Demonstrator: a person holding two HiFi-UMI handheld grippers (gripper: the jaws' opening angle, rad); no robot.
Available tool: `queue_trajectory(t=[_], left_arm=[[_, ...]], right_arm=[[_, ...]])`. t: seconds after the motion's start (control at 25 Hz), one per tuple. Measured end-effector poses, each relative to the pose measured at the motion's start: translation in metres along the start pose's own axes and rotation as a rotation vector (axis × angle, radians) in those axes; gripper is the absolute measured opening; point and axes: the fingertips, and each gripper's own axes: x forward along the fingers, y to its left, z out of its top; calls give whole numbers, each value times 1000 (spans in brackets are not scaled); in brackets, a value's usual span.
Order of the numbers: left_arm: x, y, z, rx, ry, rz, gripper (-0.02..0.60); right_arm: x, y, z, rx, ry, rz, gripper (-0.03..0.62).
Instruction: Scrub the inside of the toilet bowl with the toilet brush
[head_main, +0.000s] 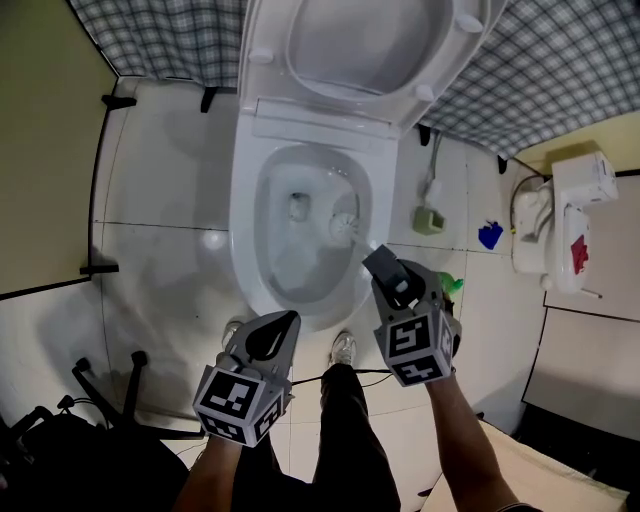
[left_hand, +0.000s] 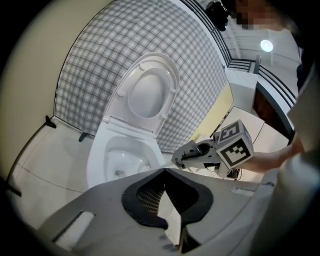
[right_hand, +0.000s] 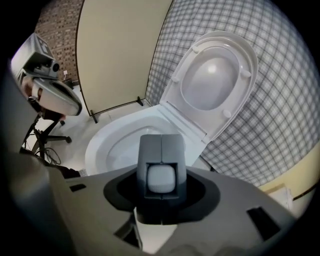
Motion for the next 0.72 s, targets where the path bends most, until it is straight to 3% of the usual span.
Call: queue_trajectory(t=[0.24,0.52,0.72], left_arm=[[-13,3,-5,-11,-4,17,2],[-19,3,-8,-8,-2,22,2],[-20,5,-10,-14,-7,24,2]], right_arm=[[-25,45,-11,2,22,92,190],[-43,92,2,55,10,267,190],[-34,94,-2,79,21,283,190]])
